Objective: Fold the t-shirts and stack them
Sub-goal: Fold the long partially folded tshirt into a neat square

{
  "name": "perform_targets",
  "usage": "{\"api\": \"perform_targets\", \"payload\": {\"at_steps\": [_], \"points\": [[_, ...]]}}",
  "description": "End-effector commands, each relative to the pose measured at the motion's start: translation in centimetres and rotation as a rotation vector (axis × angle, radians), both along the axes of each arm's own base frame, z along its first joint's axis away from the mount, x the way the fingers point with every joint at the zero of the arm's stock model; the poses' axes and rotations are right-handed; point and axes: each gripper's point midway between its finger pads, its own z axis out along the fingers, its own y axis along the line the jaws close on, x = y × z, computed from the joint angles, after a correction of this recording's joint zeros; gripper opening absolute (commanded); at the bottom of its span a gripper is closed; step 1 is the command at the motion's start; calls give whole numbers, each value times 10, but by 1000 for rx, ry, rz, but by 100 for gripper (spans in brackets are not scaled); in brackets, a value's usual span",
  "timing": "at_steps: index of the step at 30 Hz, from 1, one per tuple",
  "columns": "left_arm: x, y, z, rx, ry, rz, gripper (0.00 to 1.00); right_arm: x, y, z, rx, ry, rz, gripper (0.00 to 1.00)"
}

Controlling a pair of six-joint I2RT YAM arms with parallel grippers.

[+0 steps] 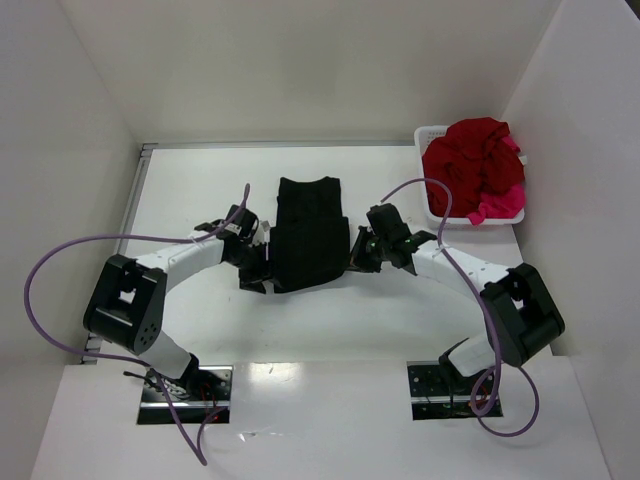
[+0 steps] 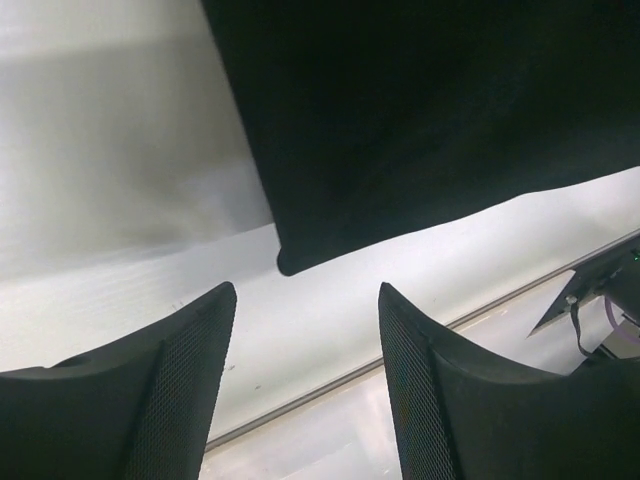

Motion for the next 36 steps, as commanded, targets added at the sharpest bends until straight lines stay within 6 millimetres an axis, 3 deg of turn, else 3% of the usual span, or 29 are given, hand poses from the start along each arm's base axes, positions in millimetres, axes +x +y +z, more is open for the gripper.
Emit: {"api": "perform_targets", "payload": {"at_steps": [1, 5, 12, 22, 25, 26, 31, 36], "points": [[-10, 0, -1, -8, 23, 21, 67, -3, -3, -9, -28, 5, -1, 0], [-13, -15, -8, -91, 48, 19, 66, -3, -3, -9, -28, 5, -1, 0], [-7, -15, -18, -80, 37, 33, 55, -2, -4, -9, -34, 2, -6, 0], [10, -16, -25, -61, 5, 65, 54, 3, -1, -5, -33, -12, 0, 0], [15, -20, -23, -80, -14, 60, 42, 3, -1, -8, -38, -4, 1, 0], [15, -20, -23, -80, -14, 60, 28, 3, -1, -8, -38, -4, 1, 0], [19, -21, -22, -84, -22, 60, 0, 3, -1, -8, -38, -4, 1, 0], [17, -19, -4, -81, -47, 55, 0, 2, -2, -4, -38, -4, 1, 0]]}}
